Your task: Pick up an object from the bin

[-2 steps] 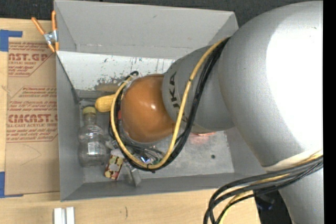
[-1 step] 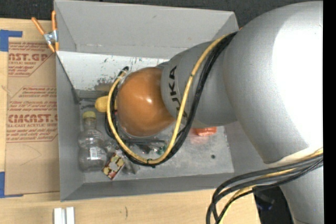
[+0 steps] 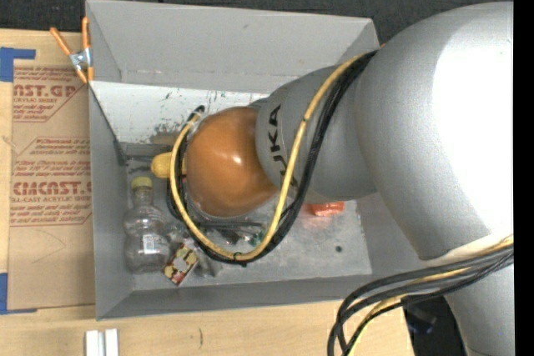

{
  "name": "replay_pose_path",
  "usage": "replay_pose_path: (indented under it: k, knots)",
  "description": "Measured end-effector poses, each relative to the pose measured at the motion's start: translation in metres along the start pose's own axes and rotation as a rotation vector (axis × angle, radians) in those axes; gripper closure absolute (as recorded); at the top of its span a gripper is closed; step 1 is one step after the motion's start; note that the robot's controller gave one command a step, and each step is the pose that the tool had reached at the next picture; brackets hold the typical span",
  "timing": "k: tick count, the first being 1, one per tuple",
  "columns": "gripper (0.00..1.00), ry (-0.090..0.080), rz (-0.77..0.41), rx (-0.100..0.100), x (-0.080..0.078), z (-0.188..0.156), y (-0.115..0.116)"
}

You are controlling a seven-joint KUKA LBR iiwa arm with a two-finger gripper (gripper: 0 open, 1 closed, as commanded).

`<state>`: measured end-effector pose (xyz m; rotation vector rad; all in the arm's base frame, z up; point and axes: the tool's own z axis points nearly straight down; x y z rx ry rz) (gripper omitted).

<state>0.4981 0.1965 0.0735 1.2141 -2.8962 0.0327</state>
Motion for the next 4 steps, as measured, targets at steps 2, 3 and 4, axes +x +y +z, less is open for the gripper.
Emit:
replay_pose_path:
  k: [2, 3, 4]
  knots:
    - [1.00, -0.007, -0.003, -0.007, -0.001, -0.015, 0.004]
    - [1.00, -0.009, -0.005, -0.007, -0.002, -0.024, 0.005]
    - [1.00, -0.009, -0.005, -0.007, -0.002, -0.031, 0.005]
